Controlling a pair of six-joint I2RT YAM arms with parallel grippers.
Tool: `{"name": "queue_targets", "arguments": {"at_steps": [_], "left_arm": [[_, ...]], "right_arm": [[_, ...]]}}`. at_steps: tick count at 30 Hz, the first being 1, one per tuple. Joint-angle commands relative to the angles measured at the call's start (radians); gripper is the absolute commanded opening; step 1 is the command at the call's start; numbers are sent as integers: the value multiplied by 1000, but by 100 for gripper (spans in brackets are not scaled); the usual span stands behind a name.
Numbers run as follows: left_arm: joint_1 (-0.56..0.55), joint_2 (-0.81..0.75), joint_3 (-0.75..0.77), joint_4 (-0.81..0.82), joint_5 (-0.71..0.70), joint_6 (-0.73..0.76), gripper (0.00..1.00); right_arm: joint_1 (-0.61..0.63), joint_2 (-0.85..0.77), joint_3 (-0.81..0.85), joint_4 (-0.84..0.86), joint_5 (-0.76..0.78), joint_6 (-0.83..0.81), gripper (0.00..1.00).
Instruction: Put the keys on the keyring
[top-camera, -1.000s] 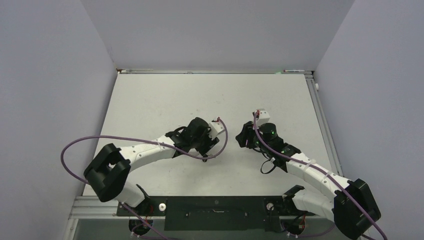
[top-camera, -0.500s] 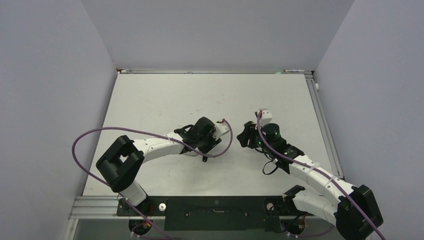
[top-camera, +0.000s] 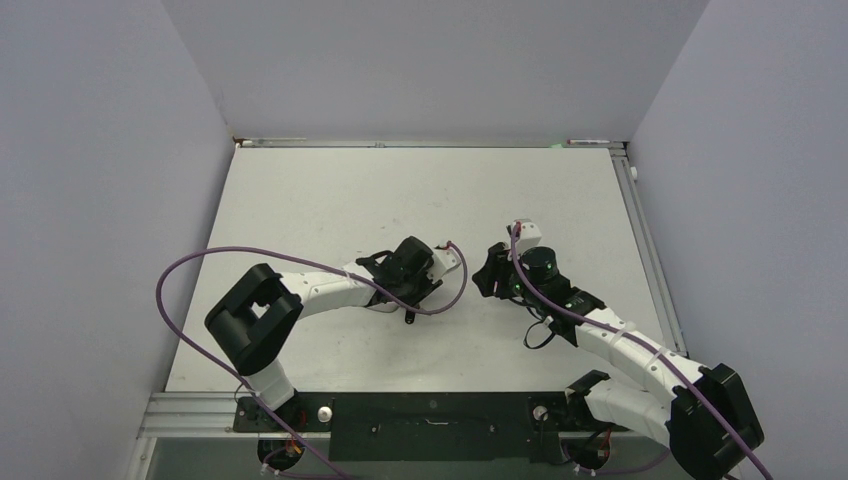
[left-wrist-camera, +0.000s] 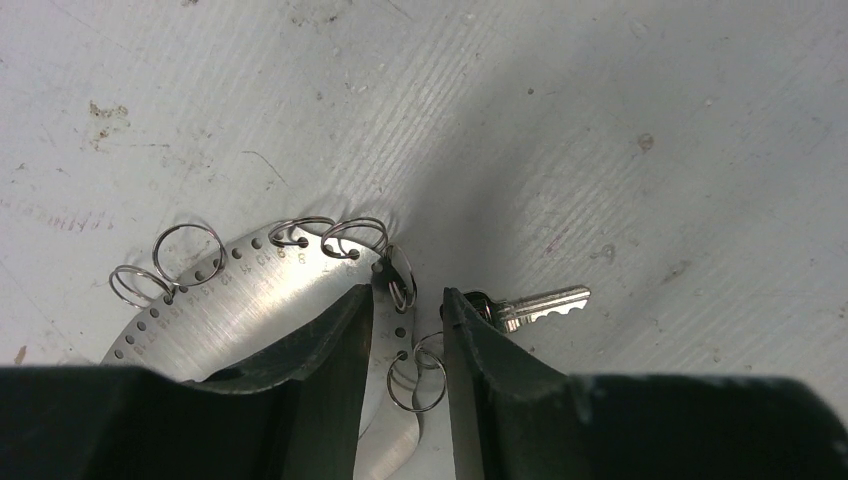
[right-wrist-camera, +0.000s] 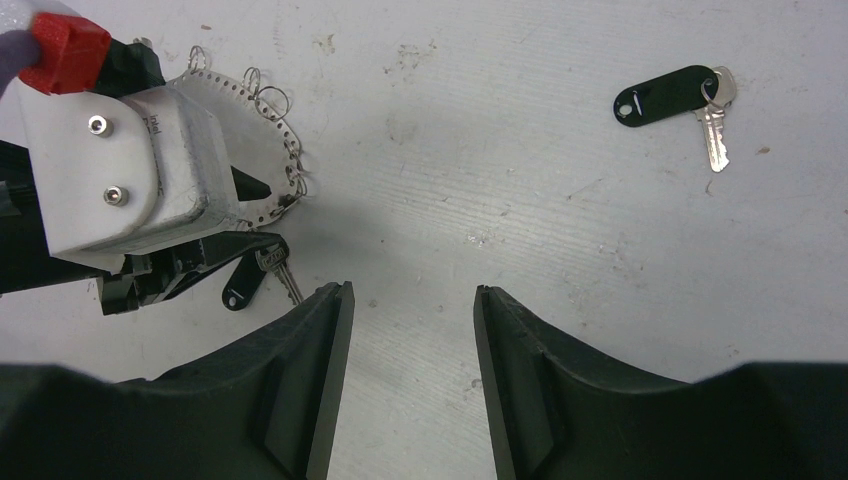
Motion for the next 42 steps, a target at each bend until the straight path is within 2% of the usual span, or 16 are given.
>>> {"name": "queue_targets", "arguments": {"at_steps": [1,20,21,25,33,42], "left_arm": [[-5,5,40,30,-10,-20,28],[-20,35,34,55,-30,-8,19],[-20,34,33,58,-32,-8,17],[-20,34,36,58,-37,3,0],[-27,-26,38,51,-20,17,0],[-54,-107,52,5,-15,55,0]], "right_arm": [[-7,10,-3,58,-20,-11,49],[-7,31,-6,67,-48,-7,49],[-7,31,-4,67,-48,-7,49],[-7,32,-3,66,-49,-7,49],[-6,0,27,8,-32,-29,49],[-7,-125,35,-71,16,-48,49]]}}
